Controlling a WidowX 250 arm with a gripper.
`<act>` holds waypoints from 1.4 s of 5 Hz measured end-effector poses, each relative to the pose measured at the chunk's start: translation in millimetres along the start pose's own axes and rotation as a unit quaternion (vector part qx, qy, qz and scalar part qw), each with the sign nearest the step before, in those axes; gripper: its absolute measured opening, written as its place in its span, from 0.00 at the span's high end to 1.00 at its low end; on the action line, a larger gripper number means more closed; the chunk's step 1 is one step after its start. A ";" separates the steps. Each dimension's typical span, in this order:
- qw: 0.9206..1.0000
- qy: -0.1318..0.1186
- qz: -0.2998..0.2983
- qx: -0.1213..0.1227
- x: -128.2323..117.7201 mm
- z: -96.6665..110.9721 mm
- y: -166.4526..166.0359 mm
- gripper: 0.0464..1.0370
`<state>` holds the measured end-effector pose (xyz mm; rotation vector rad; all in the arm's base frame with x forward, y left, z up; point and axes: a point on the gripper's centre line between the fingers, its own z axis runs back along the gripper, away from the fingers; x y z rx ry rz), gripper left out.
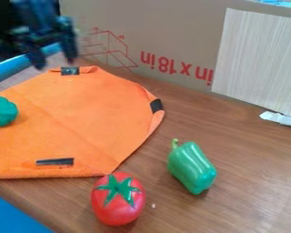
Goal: Fold the cloth from top right to bottom left
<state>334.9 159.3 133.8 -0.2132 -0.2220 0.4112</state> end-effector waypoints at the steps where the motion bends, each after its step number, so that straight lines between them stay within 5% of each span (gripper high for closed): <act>1: 0.999 -0.009 0.039 -0.002 5.5 -9.6 -32.0 0.04; 2: 0.998 0.006 0.066 -0.015 6.2 -30.3 -63.5 0.04; 4: 0.993 -0.030 0.116 -0.015 9.3 -56.7 -107.3 0.04; 5: 0.992 -0.041 0.122 -0.007 10.5 -68.4 -117.5 0.04; 7: 0.990 -0.023 0.140 0.028 7.1 -94.1 -121.0 0.04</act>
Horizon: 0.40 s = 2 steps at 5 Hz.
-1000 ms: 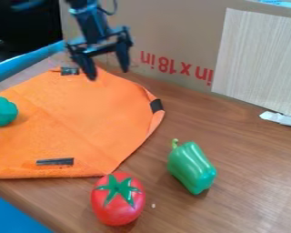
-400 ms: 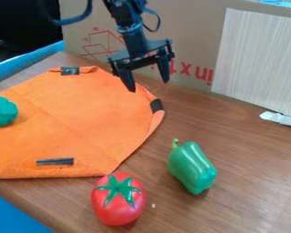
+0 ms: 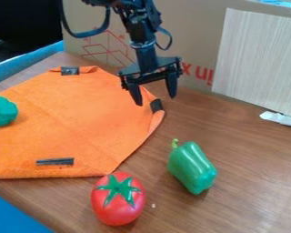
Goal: Fold the cloth from top right to bottom left
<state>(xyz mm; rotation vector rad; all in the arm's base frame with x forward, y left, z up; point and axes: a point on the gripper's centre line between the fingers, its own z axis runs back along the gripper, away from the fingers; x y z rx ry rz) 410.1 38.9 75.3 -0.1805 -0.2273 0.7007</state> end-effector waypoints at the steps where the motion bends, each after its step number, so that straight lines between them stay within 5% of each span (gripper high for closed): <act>1: 1.000 0.002 0.011 0.011 1.8 -10.7 3.0 0.09; 2: 1.000 -0.005 0.021 0.016 4.2 -16.6 5.0 0.38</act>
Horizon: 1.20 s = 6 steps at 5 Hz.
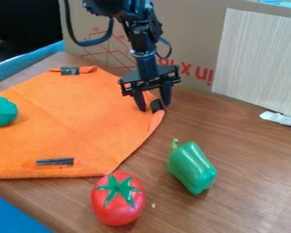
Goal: Fold the cloth from top right to bottom left
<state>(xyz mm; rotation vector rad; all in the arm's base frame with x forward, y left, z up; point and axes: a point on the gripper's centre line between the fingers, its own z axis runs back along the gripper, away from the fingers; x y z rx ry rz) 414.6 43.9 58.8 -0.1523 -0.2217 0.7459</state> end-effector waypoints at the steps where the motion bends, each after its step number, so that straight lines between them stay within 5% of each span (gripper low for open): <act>1: 1.000 -0.002 -0.010 -0.001 1.4 1.1 -1.7 0.68; 2: 0.999 0.015 -0.034 -0.010 -3.5 2.7 -5.0 0.89; 3: 0.998 0.039 -0.038 -0.027 -6.4 5.9 -3.7 0.99; 6: 0.994 0.051 -0.012 -0.097 22.3 81.2 46.5 0.99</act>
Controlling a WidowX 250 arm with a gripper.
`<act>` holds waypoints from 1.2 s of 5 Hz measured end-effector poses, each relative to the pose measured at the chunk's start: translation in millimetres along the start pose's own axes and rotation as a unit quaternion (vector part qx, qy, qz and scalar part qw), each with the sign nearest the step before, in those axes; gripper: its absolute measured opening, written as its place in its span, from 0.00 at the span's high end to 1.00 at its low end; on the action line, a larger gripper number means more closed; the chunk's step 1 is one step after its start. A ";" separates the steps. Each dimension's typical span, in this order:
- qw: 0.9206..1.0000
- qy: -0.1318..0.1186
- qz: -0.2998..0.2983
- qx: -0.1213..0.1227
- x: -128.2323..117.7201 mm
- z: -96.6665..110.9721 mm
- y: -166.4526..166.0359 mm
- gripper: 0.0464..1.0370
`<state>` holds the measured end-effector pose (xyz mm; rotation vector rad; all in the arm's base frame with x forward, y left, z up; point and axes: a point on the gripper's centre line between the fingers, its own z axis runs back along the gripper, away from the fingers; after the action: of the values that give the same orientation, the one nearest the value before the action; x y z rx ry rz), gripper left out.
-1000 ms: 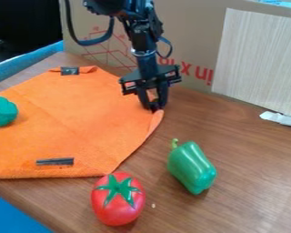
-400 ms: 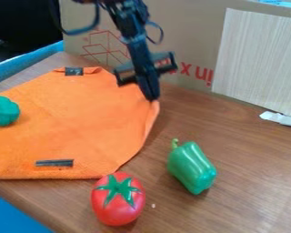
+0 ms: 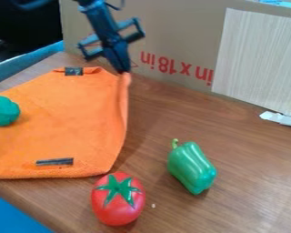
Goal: Fold the cloth from top right to bottom left
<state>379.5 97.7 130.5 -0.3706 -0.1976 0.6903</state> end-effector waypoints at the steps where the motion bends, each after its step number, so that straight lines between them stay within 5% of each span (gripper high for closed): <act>1: 1.000 -0.003 -0.015 -0.009 2.0 26.0 19.1 0.99; 4: 0.998 -0.023 -0.058 0.002 4.1 79.2 94.8 0.99; 6: 0.993 -0.043 -0.088 0.071 13.4 100.4 134.7 0.99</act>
<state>281.2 228.8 169.9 -0.1848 -0.2590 0.5435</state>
